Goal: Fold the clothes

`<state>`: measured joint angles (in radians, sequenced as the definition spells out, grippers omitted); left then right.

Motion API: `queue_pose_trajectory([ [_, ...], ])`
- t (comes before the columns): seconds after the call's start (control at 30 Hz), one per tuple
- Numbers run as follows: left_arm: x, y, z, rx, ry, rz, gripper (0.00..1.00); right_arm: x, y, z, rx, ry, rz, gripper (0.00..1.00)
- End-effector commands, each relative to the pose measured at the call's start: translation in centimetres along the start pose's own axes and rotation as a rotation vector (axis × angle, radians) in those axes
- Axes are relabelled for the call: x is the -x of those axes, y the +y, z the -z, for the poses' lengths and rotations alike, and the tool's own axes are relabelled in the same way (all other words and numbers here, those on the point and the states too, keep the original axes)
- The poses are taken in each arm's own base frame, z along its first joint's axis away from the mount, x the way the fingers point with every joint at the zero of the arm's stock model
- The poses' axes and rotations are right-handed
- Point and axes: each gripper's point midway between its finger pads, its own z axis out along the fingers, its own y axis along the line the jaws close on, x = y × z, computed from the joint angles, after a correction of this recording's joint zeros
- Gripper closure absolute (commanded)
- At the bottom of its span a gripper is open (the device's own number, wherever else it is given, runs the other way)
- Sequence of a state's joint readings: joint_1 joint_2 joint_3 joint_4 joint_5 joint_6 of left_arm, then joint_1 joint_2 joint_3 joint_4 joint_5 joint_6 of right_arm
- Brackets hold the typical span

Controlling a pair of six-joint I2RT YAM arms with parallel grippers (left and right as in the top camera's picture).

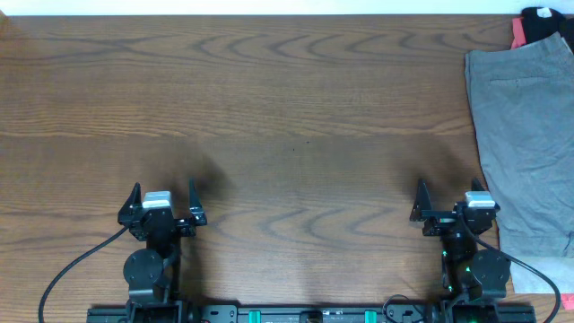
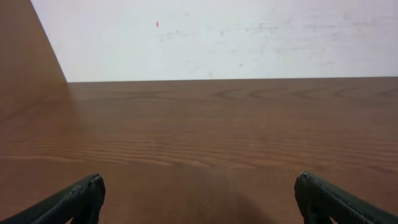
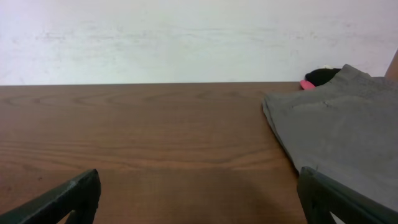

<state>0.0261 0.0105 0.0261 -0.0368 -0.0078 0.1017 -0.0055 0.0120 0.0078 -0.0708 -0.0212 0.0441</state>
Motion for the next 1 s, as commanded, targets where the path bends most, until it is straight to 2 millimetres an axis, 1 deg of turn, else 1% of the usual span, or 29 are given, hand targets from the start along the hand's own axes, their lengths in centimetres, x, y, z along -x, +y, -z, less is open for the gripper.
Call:
queue_pose_trajectory([
  [0.0, -1.8, 0.5, -0.1, 0.028, 0.051, 0.005, 0.02, -0.2, -0.5, 0.0, -0.023, 0.005, -0.004, 0.01],
  [0.63, -1.8, 0.5, -0.1, 0.028, 0.051, 0.005, 0.02, -0.2, -0.5, 0.0, -0.023, 0.004, -0.004, 0.01],
  [0.7, -1.8, 0.5, -0.1, 0.028, 0.051, 0.005, 0.02, 0.2, -0.3, 0.0, -0.011, -0.011, -0.017, 0.01],
  [0.73, -1.8, 0.5, -0.1, 0.028, 0.051, 0.005, 0.02, 0.5, 0.4, 0.0, 0.026, -0.02, -0.069, 0.01],
  [0.8, -1.8, 0.5, -0.1, 0.028, 0.051, 0.005, 0.02, 0.7, 2.6, 0.2, 0.155, -0.012, -0.219, 0.01],
  [0.9, -1.8, 0.5, -0.1, 0.028, 0.051, 0.005, 0.02, 0.3, 5.9, 1.1, 0.351, 0.065, -0.411, 0.01],
  [0.97, -1.8, 0.5, -0.1, 0.028, 0.051, 0.005, 0.02, 0.2, 7.6, 1.8, 0.451, 0.114, -0.508, 0.01],
])
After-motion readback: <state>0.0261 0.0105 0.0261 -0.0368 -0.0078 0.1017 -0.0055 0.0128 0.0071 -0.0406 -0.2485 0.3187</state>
